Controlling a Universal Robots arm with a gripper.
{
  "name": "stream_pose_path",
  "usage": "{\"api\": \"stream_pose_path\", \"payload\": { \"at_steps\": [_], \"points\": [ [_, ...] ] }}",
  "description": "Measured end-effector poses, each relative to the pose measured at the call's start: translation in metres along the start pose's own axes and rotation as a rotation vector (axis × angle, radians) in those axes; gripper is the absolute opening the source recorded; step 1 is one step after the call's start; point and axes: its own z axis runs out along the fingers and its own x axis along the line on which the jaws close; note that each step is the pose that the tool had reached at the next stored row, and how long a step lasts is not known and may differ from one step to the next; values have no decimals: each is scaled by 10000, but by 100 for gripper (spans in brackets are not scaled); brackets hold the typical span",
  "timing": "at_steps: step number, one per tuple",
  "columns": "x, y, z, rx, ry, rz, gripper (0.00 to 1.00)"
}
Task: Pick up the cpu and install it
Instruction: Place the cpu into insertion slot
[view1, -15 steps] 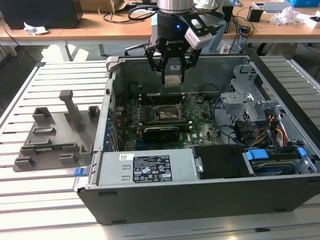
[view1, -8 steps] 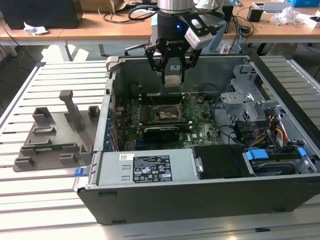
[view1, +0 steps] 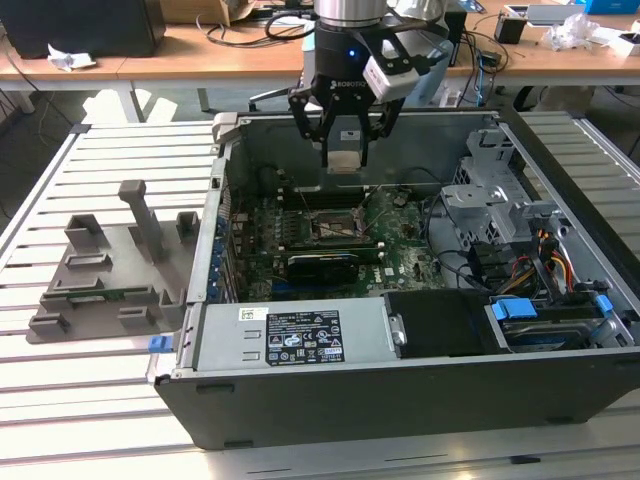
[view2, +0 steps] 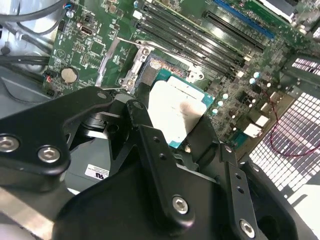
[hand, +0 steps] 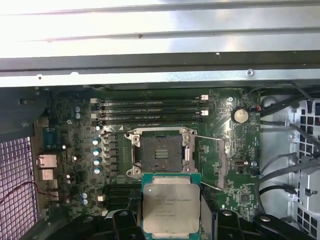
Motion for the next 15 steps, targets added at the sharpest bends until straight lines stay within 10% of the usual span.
{"api": "stream_pose_path", "payload": {
  "at_steps": [15],
  "points": [
    [0, 0, 0, 20, 130, 1839, 55]
  ]
}}
